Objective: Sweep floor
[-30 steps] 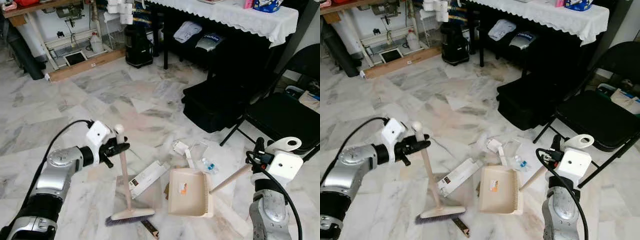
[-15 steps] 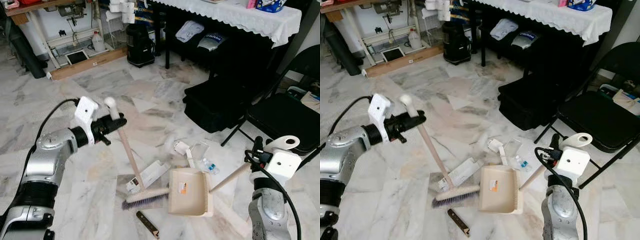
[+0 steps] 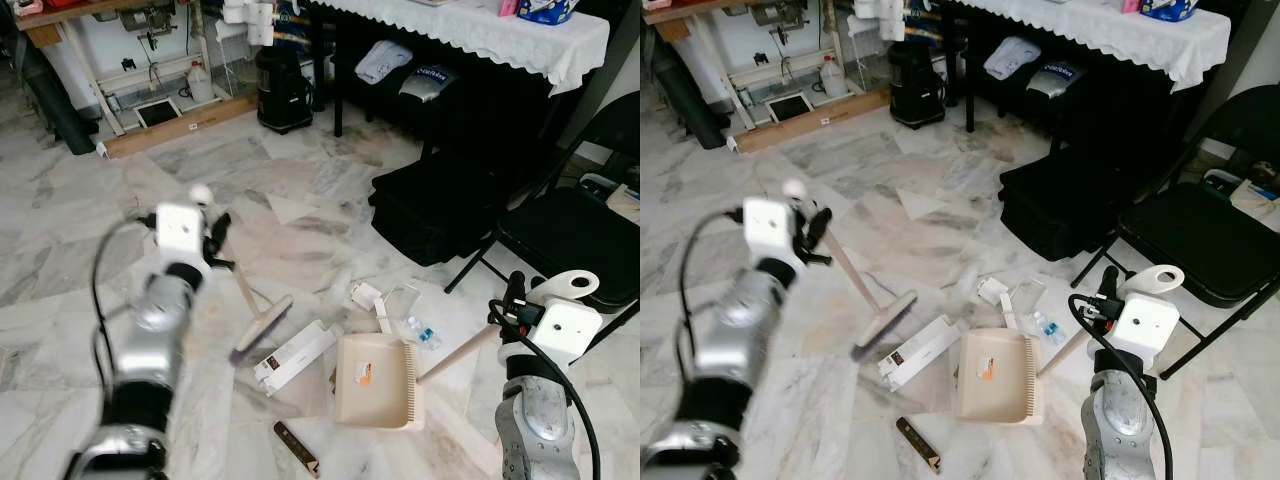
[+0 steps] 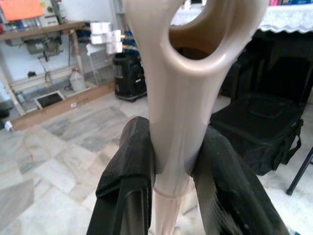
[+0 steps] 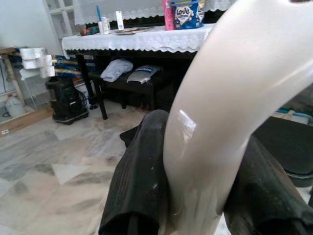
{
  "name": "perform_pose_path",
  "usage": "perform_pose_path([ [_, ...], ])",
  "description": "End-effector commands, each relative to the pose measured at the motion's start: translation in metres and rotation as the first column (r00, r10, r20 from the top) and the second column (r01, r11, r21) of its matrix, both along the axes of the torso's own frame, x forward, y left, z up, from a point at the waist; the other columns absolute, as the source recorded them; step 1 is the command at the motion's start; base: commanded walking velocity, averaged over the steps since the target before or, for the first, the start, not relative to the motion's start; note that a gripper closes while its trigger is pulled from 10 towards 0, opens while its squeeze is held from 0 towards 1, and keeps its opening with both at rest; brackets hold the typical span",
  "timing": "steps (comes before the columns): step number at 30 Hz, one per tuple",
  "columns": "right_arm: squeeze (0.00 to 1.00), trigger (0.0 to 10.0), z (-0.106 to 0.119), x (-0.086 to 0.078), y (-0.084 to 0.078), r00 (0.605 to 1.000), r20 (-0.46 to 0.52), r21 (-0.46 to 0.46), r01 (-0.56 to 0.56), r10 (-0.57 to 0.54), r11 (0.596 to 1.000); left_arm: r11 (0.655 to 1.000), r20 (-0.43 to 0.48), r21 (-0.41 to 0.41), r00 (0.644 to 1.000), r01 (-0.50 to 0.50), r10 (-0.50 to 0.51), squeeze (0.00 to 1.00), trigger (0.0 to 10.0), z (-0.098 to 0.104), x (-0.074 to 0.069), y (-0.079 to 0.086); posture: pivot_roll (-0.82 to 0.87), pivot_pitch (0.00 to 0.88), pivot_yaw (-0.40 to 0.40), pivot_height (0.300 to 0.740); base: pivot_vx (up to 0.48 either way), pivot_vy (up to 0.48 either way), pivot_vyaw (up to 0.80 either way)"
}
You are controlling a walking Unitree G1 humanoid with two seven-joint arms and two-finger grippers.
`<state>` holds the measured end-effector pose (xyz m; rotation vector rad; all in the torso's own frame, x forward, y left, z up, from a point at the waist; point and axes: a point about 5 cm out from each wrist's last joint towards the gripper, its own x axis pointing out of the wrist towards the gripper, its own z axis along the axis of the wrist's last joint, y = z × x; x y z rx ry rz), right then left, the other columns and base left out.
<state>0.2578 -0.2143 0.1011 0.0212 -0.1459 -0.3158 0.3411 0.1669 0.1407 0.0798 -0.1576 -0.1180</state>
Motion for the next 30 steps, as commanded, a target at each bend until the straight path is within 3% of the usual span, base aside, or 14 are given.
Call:
perform_pose_path([
  [1, 0.0, 10.0, 0.0077, -0.0011, -0.0004, 0.999, 0.045, -0.008, 0.008, -0.008, 1.0, 0.998, 0.06, 0.001, 0.996, -0.069, 0.068, 0.0, 10.0, 0.0062, 0.0006, 0.0034, -0.18, 0.028, 0.058, 0.74, 0.0, 0.0, 0.0],
  [7, 0.0, 10.0, 0.0079, -0.001, -0.0009, 0.999, 0.048, -0.01, 0.009, -0.009, 1.0, 0.998, 0.076, -0.039, 0.995, -0.058, 0.061, 0.0, 10.0, 0.0087, 0.004, -0.0039, -0.18, 0.014, 0.06, 0.74, 0.0, 0.0, 0.0],
  [27, 0.0, 10.0, 0.0077, -0.0019, 0.001, 0.999, 0.05, 0.002, 0.013, -0.014, 1.0, 0.998, 0.112, -0.034, 0.992, -0.06, 0.064, 0.0, 10.0, 0.0111, 0.0054, -0.0041, -0.18, 0.0, 0.065, 0.74, 0.0, 0.277, 0.0],
  [30, 0.0, 10.0, 0.0077, -0.0017, 0.0014, 0.999, 0.049, 0.005, 0.014, -0.014, 1.0, 0.998, 0.115, -0.034, 0.991, -0.059, 0.063, 0.0, 10.0, 0.0123, 0.0066, -0.004, -0.18, 0.0, 0.065, 0.74, 0.0, 0.298, -0.63],
])
